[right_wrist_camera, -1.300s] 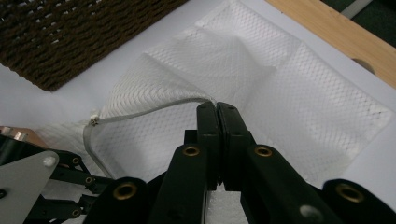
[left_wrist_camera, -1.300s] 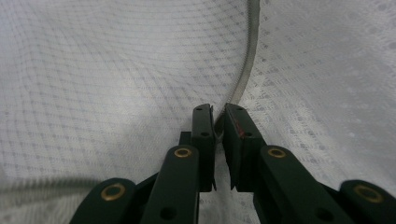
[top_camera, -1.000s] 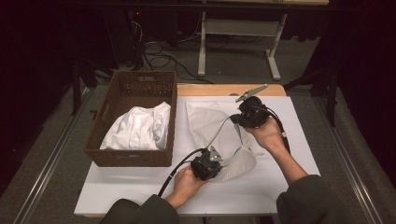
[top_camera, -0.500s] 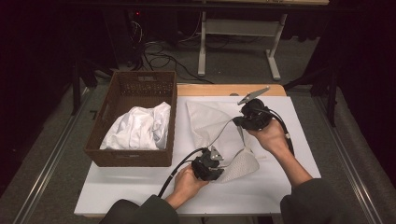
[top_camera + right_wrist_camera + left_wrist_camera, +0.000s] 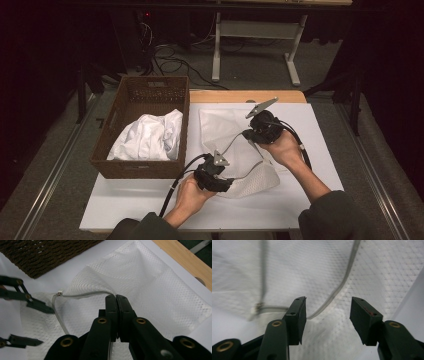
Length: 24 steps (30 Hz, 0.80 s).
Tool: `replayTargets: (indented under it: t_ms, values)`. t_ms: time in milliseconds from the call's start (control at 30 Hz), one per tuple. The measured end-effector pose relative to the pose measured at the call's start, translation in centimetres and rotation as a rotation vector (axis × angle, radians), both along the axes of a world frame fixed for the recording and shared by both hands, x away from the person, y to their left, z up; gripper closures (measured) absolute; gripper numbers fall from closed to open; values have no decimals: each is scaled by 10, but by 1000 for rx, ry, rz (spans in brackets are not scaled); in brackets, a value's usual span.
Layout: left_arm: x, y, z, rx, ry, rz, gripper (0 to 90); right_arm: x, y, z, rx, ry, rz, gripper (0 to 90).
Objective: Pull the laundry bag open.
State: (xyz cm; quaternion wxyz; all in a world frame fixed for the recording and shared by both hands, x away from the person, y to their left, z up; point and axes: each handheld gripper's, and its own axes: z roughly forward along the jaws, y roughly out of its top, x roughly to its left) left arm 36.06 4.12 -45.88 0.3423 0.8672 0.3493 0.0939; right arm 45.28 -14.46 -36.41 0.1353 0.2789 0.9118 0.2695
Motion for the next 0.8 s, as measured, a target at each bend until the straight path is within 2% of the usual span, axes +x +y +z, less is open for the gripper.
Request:
replayTargets:
  t_ms: [67, 333, 367, 400, 433, 567, 600, 633, 800]
  values:
    - [-1, 5, 9, 55, -1, 13, 419, 3, 1, -2, -4, 2, 11, 896]
    - [-2, 19, 24, 49, 1, 54, 368, 8, 1, -5, 0, 13, 35, 896]
    - [-2, 21, 26, 52, 10, 62, 358, 9, 1, -5, 2, 16, 33, 896]
    - [-1, 25, 30, 59, 42, 59, 348, 10, 2, -5, 5, 16, 37, 896]
    - [-1, 26, 32, 69, 55, 59, 334, 10, 2, -5, 7, 17, 44, 896]
    - [0, 33, 40, 102, 81, 63, 327, 11, 1, -7, 10, 21, 48, 896]
    - [0, 33, 40, 102, 81, 63, 326, 11, 1, -7, 10, 21, 48, 896]
    - [0, 37, 45, 120, 77, 74, 322, 11, 1, -7, 14, 23, 45, 896]
    - [4, 50, 56, 120, 78, 101, 322, 11, 0, -6, 22, 24, 43, 896]
